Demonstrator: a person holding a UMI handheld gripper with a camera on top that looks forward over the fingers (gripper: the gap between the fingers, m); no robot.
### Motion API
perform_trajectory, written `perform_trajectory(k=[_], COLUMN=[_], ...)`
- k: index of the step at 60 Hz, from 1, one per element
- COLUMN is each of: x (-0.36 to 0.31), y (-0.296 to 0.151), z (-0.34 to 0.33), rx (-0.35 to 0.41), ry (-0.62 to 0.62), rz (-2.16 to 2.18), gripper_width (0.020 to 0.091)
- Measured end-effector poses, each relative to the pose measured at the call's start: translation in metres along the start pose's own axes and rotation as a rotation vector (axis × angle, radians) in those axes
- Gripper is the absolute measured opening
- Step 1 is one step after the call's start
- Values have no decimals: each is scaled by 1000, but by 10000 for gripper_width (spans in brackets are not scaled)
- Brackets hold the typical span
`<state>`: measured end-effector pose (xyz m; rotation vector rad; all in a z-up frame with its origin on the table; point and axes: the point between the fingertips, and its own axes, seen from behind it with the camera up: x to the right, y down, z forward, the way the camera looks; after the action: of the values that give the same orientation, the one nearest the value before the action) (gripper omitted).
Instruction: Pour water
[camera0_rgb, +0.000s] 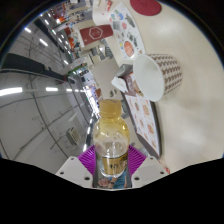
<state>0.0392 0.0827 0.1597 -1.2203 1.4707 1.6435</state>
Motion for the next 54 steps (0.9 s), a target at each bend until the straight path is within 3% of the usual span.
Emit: perform_trajectory(k=[14, 26, 33, 45, 54], x=[14, -19, -62, -100, -64], y=[-16, -25, -56, -157, -227], z=[-12, -21, -39, -81, -112], rx=[-24, -65, 6, 183, 202], ry=[61, 179, 236, 409, 559], rz=[-5, -552, -1025, -1608, -1806], gripper_width=[374, 377, 377, 378, 378])
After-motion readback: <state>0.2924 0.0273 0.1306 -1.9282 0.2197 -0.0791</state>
